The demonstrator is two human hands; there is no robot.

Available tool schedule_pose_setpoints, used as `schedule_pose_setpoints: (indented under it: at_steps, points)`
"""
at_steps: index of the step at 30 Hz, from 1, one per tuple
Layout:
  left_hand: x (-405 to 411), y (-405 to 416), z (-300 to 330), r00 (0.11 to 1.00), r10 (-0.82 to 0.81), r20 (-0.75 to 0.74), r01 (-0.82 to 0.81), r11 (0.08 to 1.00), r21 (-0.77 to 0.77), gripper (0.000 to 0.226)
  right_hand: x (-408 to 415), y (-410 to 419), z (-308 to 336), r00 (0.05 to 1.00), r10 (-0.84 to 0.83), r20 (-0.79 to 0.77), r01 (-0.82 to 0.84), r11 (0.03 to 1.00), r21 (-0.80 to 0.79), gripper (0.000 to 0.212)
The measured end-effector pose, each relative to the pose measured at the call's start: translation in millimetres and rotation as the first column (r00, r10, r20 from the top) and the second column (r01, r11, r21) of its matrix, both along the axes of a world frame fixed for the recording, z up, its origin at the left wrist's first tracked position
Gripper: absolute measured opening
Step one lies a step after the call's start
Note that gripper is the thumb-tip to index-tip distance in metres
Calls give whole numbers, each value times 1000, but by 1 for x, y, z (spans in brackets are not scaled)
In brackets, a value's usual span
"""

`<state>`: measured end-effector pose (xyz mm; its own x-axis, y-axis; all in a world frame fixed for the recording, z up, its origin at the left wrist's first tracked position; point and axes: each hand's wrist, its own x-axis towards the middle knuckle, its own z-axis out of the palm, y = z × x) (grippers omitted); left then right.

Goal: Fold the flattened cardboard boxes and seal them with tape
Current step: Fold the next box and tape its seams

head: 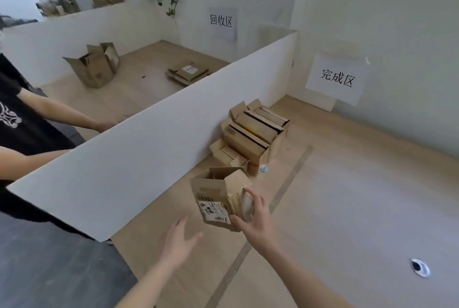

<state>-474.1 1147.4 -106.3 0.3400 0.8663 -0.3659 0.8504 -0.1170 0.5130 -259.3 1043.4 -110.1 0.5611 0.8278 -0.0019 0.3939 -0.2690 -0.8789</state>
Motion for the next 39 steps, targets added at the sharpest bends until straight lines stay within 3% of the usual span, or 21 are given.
schedule_pose_setpoints:
  at_steps: [8,14,19,29,39]
  points:
    - [-6,80,-54,991,-110,-76,108,994,-24,78,-9,78,-58,987,-162,-8,162,986,-41,88]
    - [-8,115,-82,990,-134,-49,130,989,-73,76,-17,115,-91,957,-286,-42,278,950,-144,96]
    - [5,135,-92,981,-194,-15,192,979,-67,72,-16,137,-104,940,-323,-111,296,932,-207,96]
    - [22,145,-104,974,-219,52,222,972,-80,71,-17,145,-108,947,-308,-96,269,918,-292,90]
    - [58,169,-102,970,-66,233,123,964,-237,92,-16,142,-107,960,-269,-81,225,908,-354,86]
